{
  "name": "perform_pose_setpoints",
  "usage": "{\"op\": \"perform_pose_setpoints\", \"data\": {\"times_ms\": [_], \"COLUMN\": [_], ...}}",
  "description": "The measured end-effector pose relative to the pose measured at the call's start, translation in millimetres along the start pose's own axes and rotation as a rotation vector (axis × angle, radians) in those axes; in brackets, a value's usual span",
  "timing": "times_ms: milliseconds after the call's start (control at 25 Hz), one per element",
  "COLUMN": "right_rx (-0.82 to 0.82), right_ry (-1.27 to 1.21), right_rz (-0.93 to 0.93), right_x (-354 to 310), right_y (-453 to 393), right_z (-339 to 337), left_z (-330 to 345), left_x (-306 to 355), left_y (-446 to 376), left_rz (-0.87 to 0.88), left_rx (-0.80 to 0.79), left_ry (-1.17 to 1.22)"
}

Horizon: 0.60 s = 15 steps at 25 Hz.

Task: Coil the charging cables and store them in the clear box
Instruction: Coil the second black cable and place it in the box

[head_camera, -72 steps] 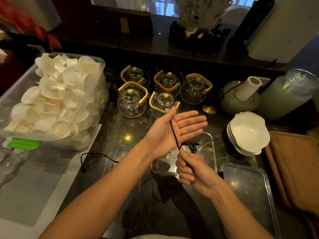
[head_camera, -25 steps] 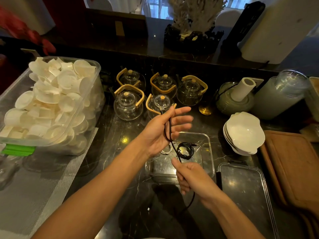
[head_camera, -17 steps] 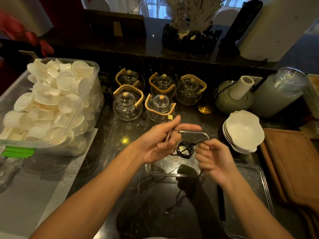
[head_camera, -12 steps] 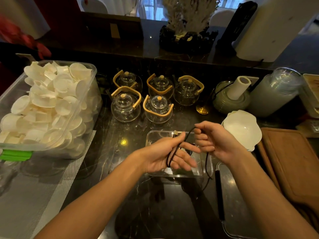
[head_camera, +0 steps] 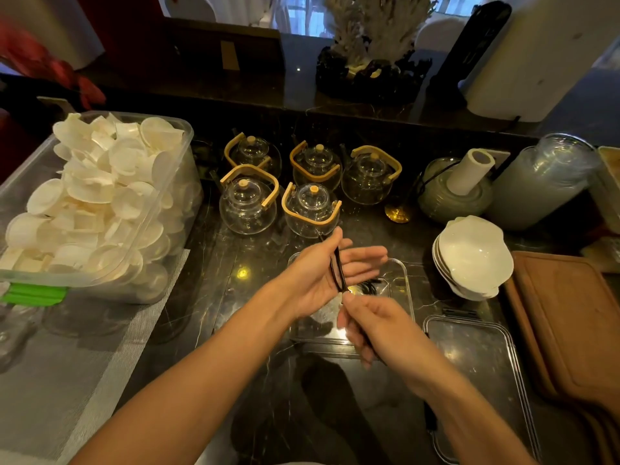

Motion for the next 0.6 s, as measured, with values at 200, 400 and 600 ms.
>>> {"op": "perform_pose_setpoints", "data": {"times_ms": [200, 400, 600], "right_rx": [-0.06, -0.18, -0.217], "right_ry": [-0.232, -0.338, -0.127], "right_rz": [0.227, 0.344, 0.282], "right_x": [40, 41, -9], "right_y": [-4, -22, -51], "right_z": [-7, -23, -54], "left_z": [7, 11, -3], "left_x": [10, 9, -5], "left_y": [7, 23, 24], "left_rz": [-0.011, -0.089, -0.168], "left_rx": [-0.214, -0.477, -0.434], "left_ry": [0.08, 0.019, -0.383]}}
Point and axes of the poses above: each hand's wrist, its own y-axis away from the middle knuckle, its own z-axis out of the palm, x = y × z, the point moved 5 cm from there along -y, towards the middle knuckle, and after that the axes turned 11 degrees about x, right-handed, at the moved point
